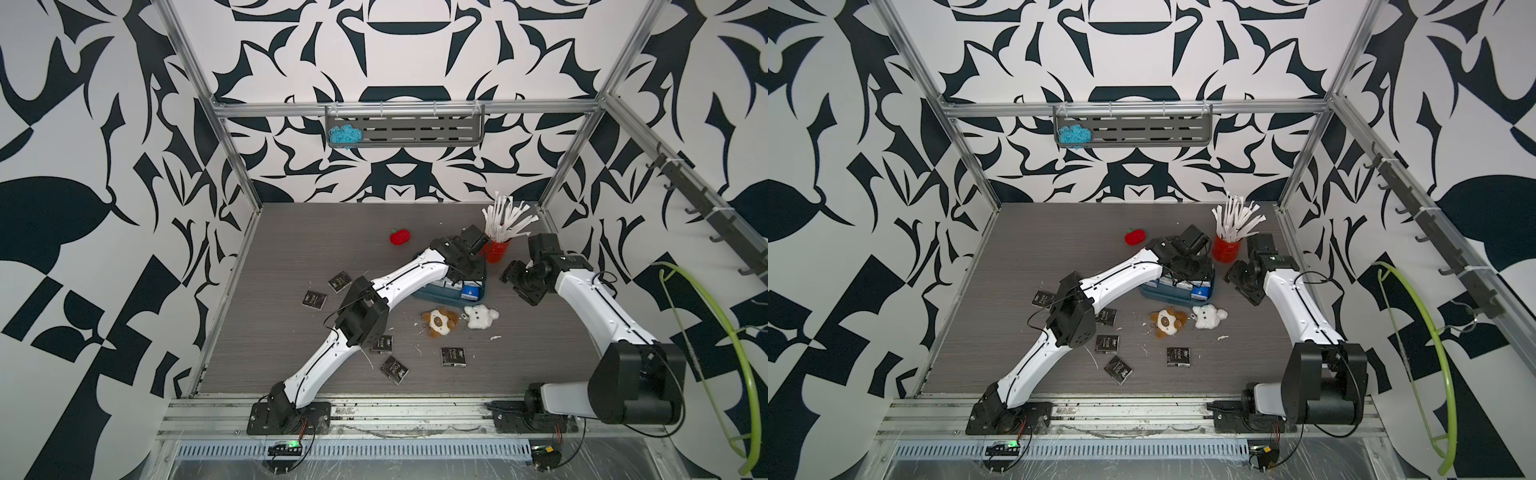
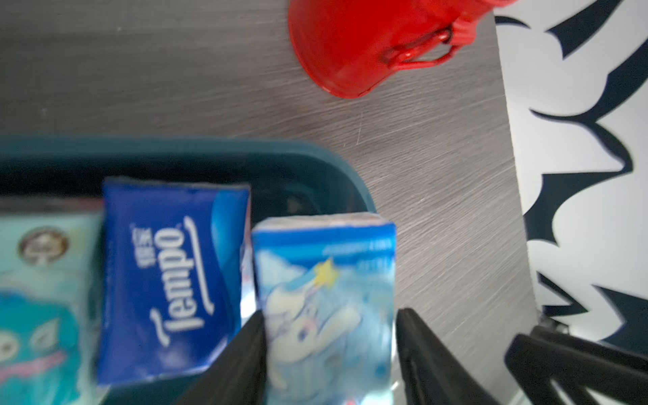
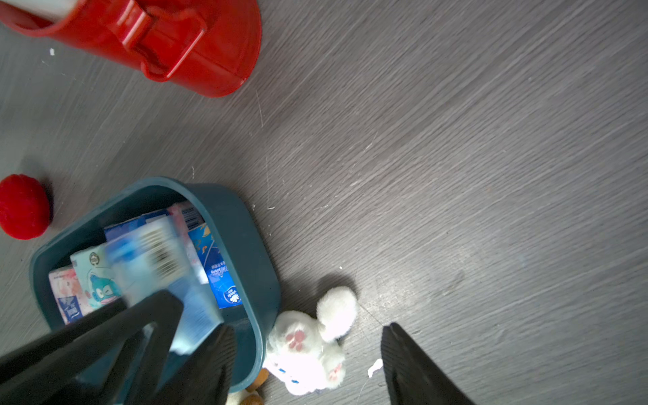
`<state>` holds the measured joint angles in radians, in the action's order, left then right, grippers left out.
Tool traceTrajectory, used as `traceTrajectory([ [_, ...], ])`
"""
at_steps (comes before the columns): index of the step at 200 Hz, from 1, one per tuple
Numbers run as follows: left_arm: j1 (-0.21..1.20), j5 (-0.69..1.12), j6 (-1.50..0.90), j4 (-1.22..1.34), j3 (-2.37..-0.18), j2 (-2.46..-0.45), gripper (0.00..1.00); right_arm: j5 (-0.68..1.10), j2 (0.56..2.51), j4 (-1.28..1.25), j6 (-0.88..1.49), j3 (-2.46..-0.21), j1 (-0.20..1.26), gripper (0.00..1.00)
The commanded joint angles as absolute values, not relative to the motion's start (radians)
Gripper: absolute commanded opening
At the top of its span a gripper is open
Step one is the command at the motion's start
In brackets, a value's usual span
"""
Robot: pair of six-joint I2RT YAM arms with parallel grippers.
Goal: Put the pocket tissues into the storage box
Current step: Place the pocket tissues in the storage box, then pick up the pocket tissues from the center of the board.
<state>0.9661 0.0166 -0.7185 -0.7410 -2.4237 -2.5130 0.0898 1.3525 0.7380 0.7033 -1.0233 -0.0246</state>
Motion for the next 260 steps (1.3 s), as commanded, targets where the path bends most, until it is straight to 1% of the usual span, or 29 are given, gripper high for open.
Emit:
traceTrajectory([
  [1,0.962,-0.01,-0.704,-0.781,-2.447,-2.515,0.73,0.096,1.328,0.755,0.678,-1.056,-0.027,0.71],
  [27,0.947,-0.045,-0.699,-0.769,-2.369,-2.449,0.77,0.103,1.328,0.751,0.678,-1.063,-0.026,0.71],
  [55,0.922,-0.066,-0.726,-0.751,-2.264,-2.348,0.78,0.147,1.331,0.742,0.669,-1.063,-0.022,0.69],
  [80,0.915,-0.106,-0.738,-0.696,-2.132,-2.221,0.78,0.168,1.334,0.751,0.645,-1.072,0.022,0.69],
  [98,0.91,-0.146,-0.753,-0.669,-2.031,-2.129,0.78,0.144,1.332,0.78,0.622,-1.087,0.095,0.69],
  [138,0.907,-0.236,-0.793,-0.661,-1.826,-1.949,0.79,0.067,1.317,0.847,0.613,-1.094,0.311,0.69],
  [156,0.907,-0.281,-0.833,-0.673,-1.721,-1.878,0.79,0.032,1.298,0.867,0.616,-1.082,0.407,0.73],
  [157,0.907,-0.284,-0.836,-0.673,-1.716,-1.874,0.79,0.027,1.297,0.869,0.616,-1.082,0.412,0.74],
  [160,0.907,-0.289,-0.845,-0.674,-1.699,-1.862,0.78,0.016,1.294,0.876,0.616,-1.081,0.427,0.83],
  [170,0.907,-0.31,-0.878,-0.671,-1.635,-1.821,0.79,-0.011,1.282,0.896,0.617,-1.075,0.471,0.92],
  [198,0.907,-0.346,-0.976,-0.664,-1.463,-1.719,0.79,-0.025,1.254,0.941,0.621,-1.033,0.545,0.93],
  [201,0.907,-0.35,-0.983,-0.664,-1.447,-1.711,0.79,-0.026,1.251,0.946,0.622,-1.027,0.551,0.95],
  [204,0.907,-0.353,-0.994,-0.663,-1.431,-1.702,0.79,-0.03,1.248,0.953,0.623,-1.021,0.558,0.99],
  [207,0.906,-0.356,-1.002,-0.663,-1.415,-1.693,0.79,-0.031,1.247,0.957,0.624,-1.013,0.564,1.0],
  [231,0.908,-0.366,-1.056,-0.666,-1.306,-1.631,0.79,-0.031,1.234,0.986,0.64,-0.959,0.608,1.0],
  [260,0.907,-0.374,-1.059,-0.666,-1.226,-1.569,0.79,-0.006,1.22,0.972,0.684,-0.912,0.665,1.0],
])
